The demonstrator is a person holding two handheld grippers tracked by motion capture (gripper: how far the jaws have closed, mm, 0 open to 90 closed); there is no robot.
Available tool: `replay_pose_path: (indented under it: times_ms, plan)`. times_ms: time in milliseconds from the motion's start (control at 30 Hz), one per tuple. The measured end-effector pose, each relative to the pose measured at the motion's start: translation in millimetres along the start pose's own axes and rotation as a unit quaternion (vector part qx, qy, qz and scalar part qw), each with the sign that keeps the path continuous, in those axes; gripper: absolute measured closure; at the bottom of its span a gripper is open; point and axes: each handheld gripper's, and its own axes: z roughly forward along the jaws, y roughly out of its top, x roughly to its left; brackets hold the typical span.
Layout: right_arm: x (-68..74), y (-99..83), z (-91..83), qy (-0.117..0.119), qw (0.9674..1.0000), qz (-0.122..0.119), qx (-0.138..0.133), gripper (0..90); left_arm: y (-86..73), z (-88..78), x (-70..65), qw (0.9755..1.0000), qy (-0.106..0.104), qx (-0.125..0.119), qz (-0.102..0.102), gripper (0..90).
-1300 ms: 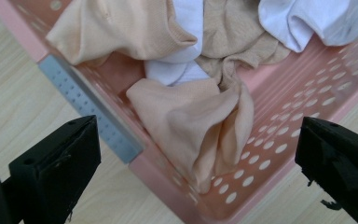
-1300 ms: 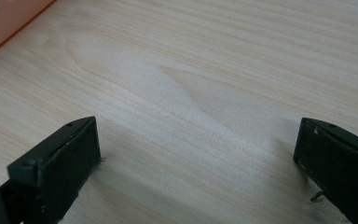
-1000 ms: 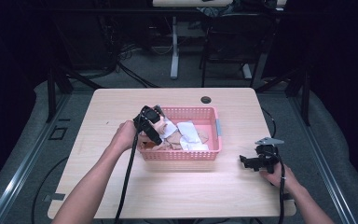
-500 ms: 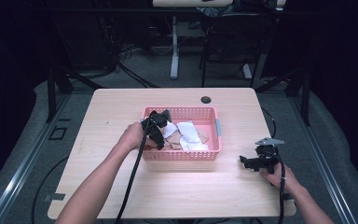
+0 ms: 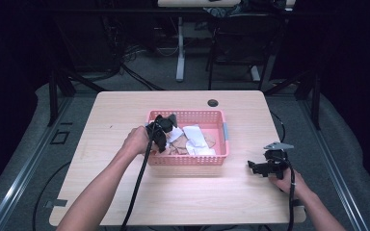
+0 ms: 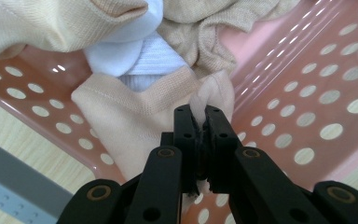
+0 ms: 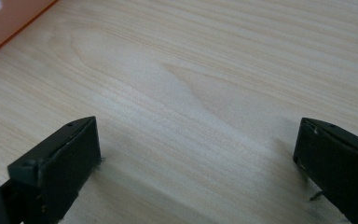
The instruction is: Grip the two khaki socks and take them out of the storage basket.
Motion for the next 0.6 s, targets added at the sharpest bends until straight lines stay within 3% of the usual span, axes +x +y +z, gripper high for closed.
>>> replay_pose_path:
  times_ms: [600]
  plan:
    - [-0.2,0.1,0.1,0.001,1.0,-0.001,0.0,0.0,-6.9,-36.9,2.8,0.9991,0.007,-0.041,0.006,85.4]
